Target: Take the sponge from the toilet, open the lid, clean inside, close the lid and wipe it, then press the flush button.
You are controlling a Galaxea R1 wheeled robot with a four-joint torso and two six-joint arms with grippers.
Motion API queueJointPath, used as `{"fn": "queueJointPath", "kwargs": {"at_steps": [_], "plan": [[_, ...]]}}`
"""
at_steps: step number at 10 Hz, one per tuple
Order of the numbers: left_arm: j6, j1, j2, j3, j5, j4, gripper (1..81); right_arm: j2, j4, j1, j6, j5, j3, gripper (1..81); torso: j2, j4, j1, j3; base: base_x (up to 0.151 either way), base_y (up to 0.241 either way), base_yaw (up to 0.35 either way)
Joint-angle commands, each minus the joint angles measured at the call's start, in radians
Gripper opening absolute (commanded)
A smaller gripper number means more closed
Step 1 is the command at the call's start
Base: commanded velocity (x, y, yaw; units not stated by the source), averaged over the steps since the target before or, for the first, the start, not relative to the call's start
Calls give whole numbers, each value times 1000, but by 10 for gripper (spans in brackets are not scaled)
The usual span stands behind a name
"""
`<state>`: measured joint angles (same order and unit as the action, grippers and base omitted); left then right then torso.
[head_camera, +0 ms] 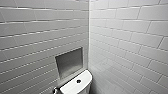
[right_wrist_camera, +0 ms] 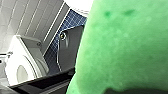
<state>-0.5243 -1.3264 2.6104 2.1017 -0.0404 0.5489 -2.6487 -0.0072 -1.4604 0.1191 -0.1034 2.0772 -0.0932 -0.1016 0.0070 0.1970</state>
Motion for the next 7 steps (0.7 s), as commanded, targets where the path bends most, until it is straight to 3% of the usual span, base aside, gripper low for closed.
{"fn": "queueJointPath", "kwargs": {"at_steps": [1,2,7], "plan": [[4,-12,100,149,42,25,10,2,-14,42,-4,53,6,10,0,0,0,-37,0,0,0],[4,-20,128,185,43,25,10,-4,-16,41,-6,53,16,10,0,0,0,-7,0,0,0],[3,-58,249,353,42,13,10,-44,-14,16,-10,50,61,10,-1,0,-1,-28,0,0,0]]}}
